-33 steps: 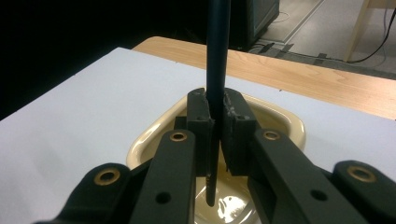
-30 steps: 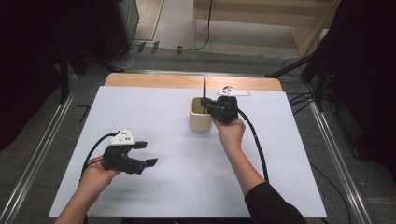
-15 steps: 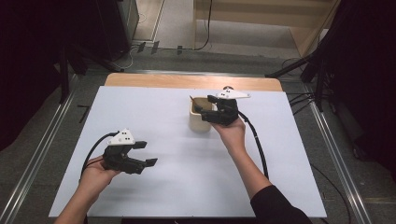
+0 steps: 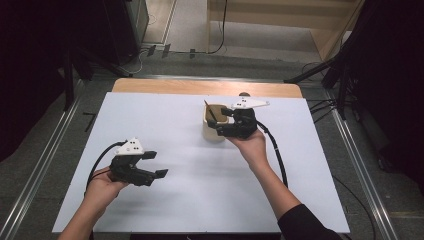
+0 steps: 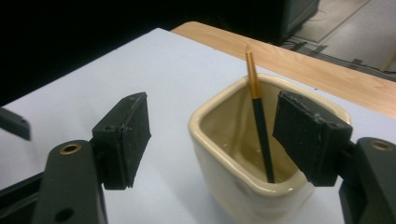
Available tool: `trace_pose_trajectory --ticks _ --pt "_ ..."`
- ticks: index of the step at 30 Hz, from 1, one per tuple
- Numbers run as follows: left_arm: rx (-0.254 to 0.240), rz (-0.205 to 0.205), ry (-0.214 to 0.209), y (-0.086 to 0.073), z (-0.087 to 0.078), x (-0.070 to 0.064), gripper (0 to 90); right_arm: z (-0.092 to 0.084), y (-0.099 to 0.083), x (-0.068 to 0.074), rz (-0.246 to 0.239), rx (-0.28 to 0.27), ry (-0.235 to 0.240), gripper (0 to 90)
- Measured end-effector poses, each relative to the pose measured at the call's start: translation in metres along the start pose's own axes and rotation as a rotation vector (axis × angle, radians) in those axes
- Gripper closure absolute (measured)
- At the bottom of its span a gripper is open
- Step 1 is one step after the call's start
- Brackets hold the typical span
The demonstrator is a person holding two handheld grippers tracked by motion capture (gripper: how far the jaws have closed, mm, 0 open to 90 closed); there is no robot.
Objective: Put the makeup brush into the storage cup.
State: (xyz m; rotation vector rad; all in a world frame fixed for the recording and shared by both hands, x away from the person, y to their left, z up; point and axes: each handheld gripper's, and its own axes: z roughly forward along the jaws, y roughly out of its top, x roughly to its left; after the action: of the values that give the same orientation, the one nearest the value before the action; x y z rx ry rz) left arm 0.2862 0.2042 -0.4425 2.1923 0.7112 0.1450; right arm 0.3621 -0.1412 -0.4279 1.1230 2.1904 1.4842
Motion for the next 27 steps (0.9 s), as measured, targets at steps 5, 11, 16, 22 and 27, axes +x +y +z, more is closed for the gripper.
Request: trace_pose_trajectory --ticks 5,11,16,22,27 --pt "0.002 -0.004 0.003 -0.001 0.000 0.001 24.1 -0.004 -0.003 0.006 -0.043 0.007 0.013 25.5" --pt "0.006 0.001 0.004 -0.001 0.000 0.002 24.1 -0.010 -0.009 0.010 -0.037 0.009 0.035 25.0" --pt "0.005 0.001 0.006 -0.001 0.000 0.001 24.1 -0.014 -0.016 0.013 -0.043 0.033 0.056 24.1" --pt "0.008 0.000 0.006 -0.001 0.000 0.002 24.1 -0.021 -0.025 0.016 -0.053 0.049 0.079 23.7" --pt "0.008 -0.002 0.008 -0.002 0.000 0.002 24.1 -0.026 -0.032 0.018 -0.053 0.057 0.097 23.6"
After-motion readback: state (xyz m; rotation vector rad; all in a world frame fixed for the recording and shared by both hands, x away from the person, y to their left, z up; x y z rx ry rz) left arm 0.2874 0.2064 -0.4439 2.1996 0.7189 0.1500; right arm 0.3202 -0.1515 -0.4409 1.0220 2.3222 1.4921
